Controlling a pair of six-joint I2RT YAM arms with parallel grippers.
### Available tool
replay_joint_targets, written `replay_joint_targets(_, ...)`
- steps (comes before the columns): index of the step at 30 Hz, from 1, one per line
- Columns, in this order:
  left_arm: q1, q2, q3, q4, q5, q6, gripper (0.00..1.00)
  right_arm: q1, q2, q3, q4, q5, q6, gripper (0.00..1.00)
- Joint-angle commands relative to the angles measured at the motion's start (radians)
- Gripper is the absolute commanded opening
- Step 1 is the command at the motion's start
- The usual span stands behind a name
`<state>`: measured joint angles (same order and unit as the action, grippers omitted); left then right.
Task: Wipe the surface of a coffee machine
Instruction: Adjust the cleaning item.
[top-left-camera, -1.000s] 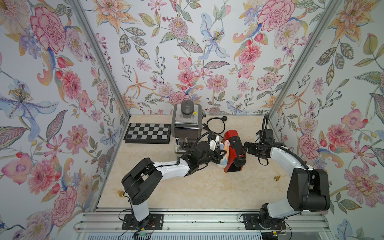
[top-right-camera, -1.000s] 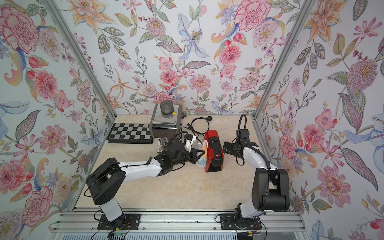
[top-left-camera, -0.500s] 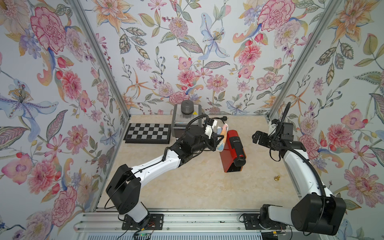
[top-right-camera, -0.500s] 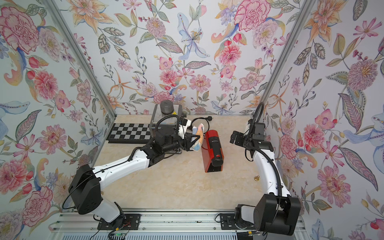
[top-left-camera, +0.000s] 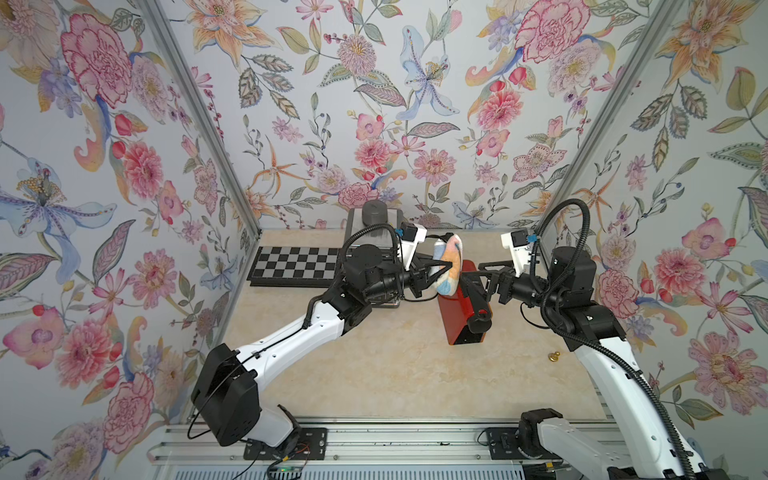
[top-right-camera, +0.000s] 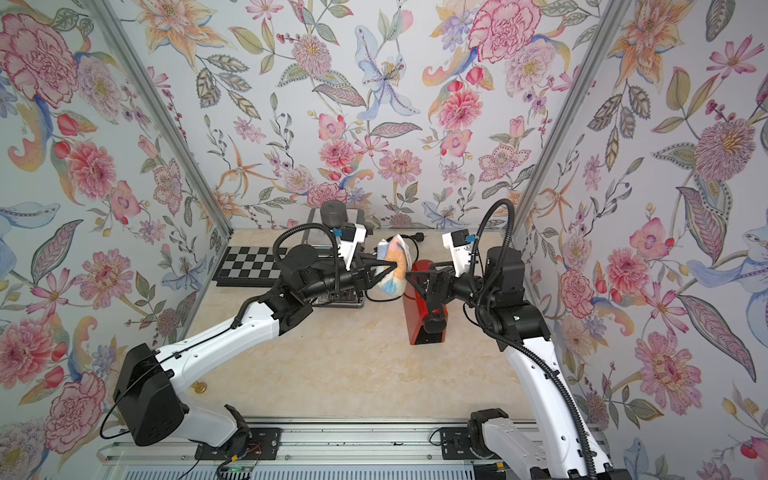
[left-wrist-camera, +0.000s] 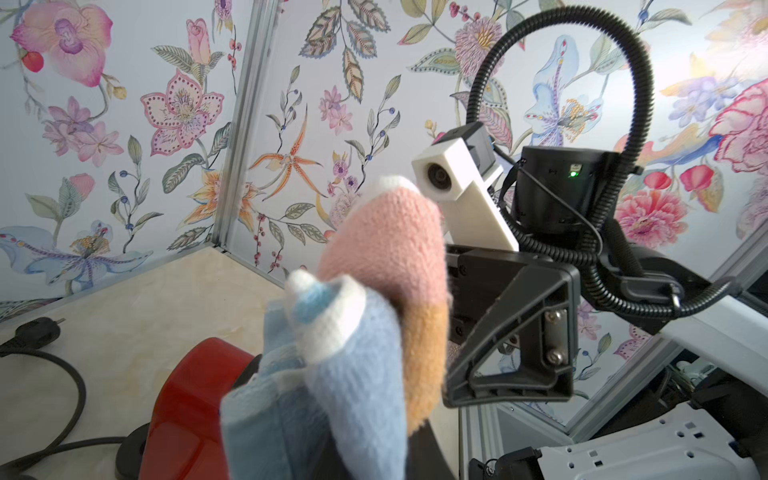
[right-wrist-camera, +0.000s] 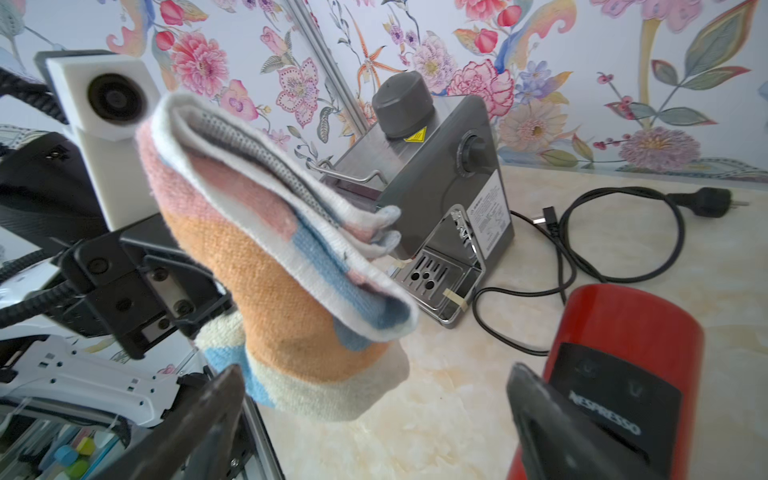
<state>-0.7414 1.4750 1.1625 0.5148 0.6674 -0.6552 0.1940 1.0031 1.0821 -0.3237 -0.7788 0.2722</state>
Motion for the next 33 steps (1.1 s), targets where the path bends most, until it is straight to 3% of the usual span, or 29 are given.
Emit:
replay_joint_targets(1, 0.029, -0.032, -0.058, 0.29, 0.155, -0.161, 0.0, 0.019, -0.004, -0.035, 0.102, -0.123, 0.062, 1.0)
replay_joint_targets(8, 0.036, -0.009, -0.091, 0.419, 0.196, -0.244, 0.0, 0.115, 0.016, -0.047, 0.207, -0.109, 0.117, 0.98)
replay_joint_targets(12, 0.036, 0.005, -0.099, 0.466, 0.207, -0.279, 0.0, 0.155, 0.035, -0.042, 0.237, -0.077, 0.13, 0.89)
replay_joint_targets(14, 0.036, 0.011, -0.107, 0.475, 0.206, -0.283, 0.0, 0.168, 0.041, -0.032, 0.24, -0.07, 0.136, 0.74)
replay_joint_targets(20, 0.041, 0.025, -0.115, 0.463, 0.196, -0.266, 0.0, 0.155, 0.036, -0.038, 0.24, -0.037, 0.181, 0.03)
replay_joint_targets(24, 0.071, 0.036, -0.124, 0.458, 0.183, -0.266, 0.0, 0.064, 0.018, -0.06, 0.23, -0.038, 0.224, 0.0)
replay_joint_targets(26, 0.09, 0.043, -0.129, 0.47, 0.183, -0.278, 0.16, -0.001, 0.01, -0.069, 0.226, -0.058, 0.235, 0.0)
replay_joint_targets(27, 0.098, 0.045, -0.13, 0.475, 0.181, -0.282, 0.39, -0.037, 0.009, -0.073, 0.222, -0.067, 0.239, 0.0)
replay_joint_targets(29, 0.114, 0.045, -0.128, 0.465, 0.18, -0.281, 0.74, -0.113, 0.008, -0.075, 0.2, -0.083, 0.238, 0.0)
replay_joint_targets(30, 0.121, 0.042, -0.127, 0.446, 0.171, -0.272, 0.98, -0.156, 0.011, -0.077, 0.177, -0.079, 0.23, 0.0)
replay_joint_targets(33, 0.13, 0.043, -0.088, 0.257, 0.122, -0.188, 0.99, -0.288, 0.012, -0.081, 0.086, -0.042, 0.18, 0.0)
